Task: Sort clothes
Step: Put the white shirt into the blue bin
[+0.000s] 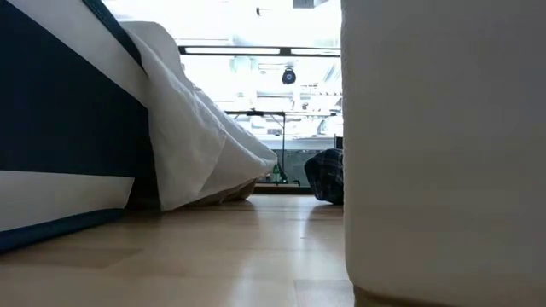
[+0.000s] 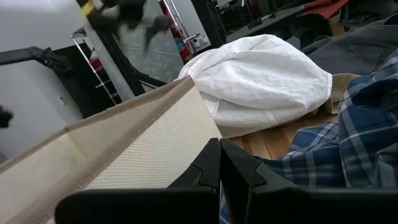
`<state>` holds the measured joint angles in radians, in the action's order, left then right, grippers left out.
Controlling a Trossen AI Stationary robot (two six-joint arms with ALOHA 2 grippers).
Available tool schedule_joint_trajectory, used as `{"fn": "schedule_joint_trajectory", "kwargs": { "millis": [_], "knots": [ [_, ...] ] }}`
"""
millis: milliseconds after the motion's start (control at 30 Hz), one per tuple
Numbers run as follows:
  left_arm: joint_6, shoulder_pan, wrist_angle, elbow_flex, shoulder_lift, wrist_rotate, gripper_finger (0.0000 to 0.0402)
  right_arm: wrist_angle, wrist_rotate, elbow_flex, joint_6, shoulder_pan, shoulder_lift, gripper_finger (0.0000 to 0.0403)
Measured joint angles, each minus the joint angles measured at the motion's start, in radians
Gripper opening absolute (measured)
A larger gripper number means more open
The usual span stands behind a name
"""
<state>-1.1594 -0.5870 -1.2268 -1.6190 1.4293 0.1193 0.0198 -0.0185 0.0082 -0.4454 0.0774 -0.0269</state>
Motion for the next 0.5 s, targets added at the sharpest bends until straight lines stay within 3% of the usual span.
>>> {"fn": "schedule_joint_trajectory", "kwargs": {
  "millis": [100,167,333,500],
  "knots": [
    [-0.009,0.114,-0.236,-0.048,-0.039,0.194,0.0230,0.000,0.000,0.000,0.000,0.000,0.000,0.0000],
    [0.010,0.216,-0.345,-0.046,-0.052,0.255,0.0231,0.000,0.000,0.000,0.000,0.000,0.000,0.0000],
    [0.198,0.479,-0.298,-0.005,-0.053,0.114,0.0231,0.000,0.000,0.000,0.000,0.000,0.000,0.0000],
    [0.295,0.617,-0.331,0.119,-0.029,-0.032,0.0231,0.000,0.000,0.000,0.000,0.000,0.000,0.0000]
  ]
}}
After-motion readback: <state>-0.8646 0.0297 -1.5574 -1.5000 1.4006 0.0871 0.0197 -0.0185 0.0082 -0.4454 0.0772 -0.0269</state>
